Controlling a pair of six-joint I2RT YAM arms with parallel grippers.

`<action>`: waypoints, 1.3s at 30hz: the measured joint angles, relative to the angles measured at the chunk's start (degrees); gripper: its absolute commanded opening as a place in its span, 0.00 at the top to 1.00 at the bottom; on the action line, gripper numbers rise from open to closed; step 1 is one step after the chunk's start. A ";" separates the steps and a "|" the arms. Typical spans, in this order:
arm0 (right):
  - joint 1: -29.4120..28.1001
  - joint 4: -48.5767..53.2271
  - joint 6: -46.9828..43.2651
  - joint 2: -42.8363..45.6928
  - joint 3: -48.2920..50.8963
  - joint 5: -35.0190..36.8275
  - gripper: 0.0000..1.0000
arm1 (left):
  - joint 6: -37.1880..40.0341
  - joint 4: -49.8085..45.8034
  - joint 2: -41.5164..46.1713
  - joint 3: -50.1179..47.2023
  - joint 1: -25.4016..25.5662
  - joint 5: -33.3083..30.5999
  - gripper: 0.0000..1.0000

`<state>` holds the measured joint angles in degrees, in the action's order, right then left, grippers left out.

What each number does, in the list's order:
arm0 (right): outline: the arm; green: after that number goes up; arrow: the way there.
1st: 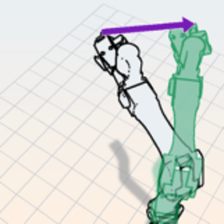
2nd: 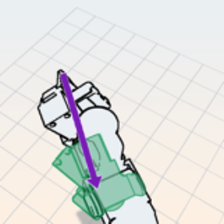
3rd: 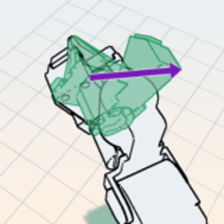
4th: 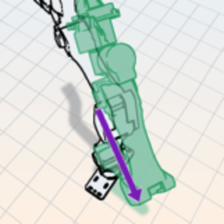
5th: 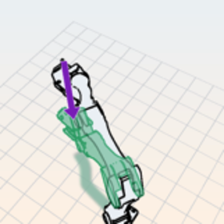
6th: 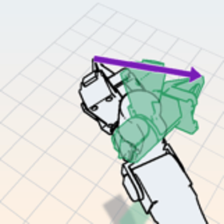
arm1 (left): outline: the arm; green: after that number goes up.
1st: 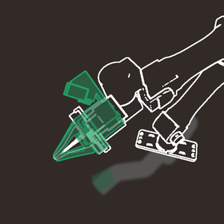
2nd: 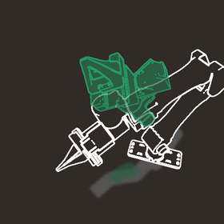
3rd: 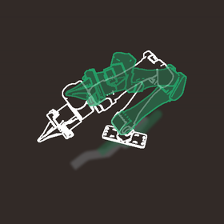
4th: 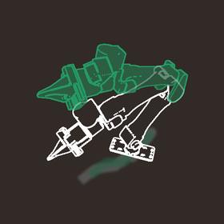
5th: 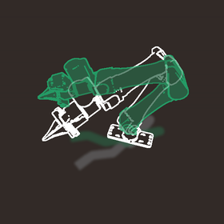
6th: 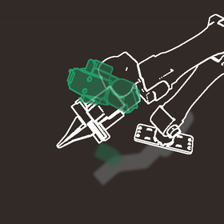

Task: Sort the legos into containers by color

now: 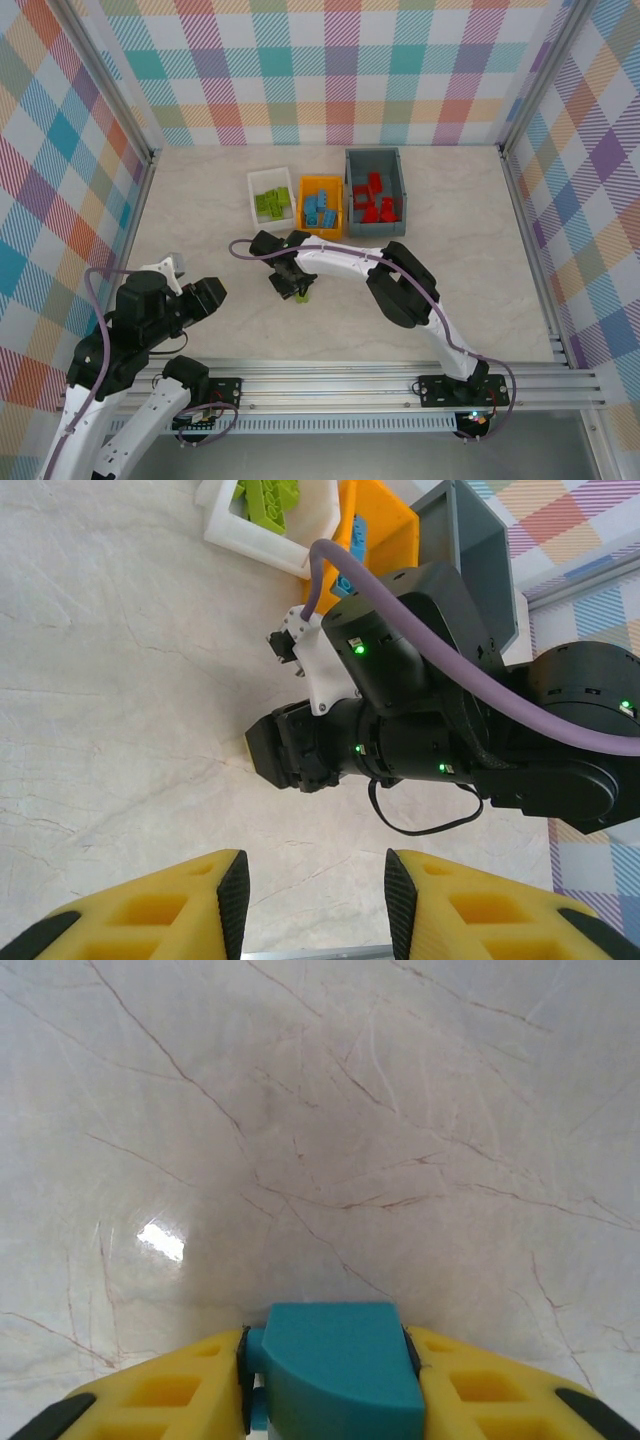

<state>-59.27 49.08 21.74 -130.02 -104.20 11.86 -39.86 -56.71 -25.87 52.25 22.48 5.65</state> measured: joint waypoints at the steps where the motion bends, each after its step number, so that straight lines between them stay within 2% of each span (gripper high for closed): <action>1: 0.00 -0.13 0.02 0.11 0.00 0.15 0.64 | 0.00 0.04 0.00 -0.07 0.00 0.28 0.58; 8: 1.31 0.04 -0.44 5.68 0.46 2.19 0.65 | -0.07 3.02 -1.64 -0.46 0.00 3.32 0.58; 12: 5.46 0.35 -1.57 11.61 -1.46 3.58 0.65 | -1.18 8.02 -6.01 -0.83 0.02 6.47 0.58; 17: 12.46 0.68 -2.80 11.67 -8.07 5.75 0.65 | -3.04 16.48 -14.71 -1.16 2.71 8.22 0.59; 22: 17.00 3.72 -3.19 4.83 -18.60 8.57 0.65 | -2.91 21.05 -25.83 1.46 14.32 1.44 0.60; 28: 17.73 7.34 -3.17 -4.20 -26.36 10.25 0.64 | -1.90 24.13 -35.34 5.33 24.57 -8.94 0.60; 33: 18.12 9.68 -3.15 -8.96 -28.59 10.71 0.60 | -1.03 24.20 -39.69 7.43 29.20 -14.75 0.60; 37: 18.12 10.62 -3.10 -10.27 -28.79 11.08 0.46 | -0.79 24.13 -40.79 7.69 30.82 -17.35 0.60; 39: 18.12 10.95 -3.19 -10.38 -29.38 11.30 0.43 | -0.76 24.11 -40.81 7.69 31.06 -18.21 0.59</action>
<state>-41.15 60.03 18.55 -140.40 -133.58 23.16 -40.62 -32.60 -66.67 59.94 53.54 -12.56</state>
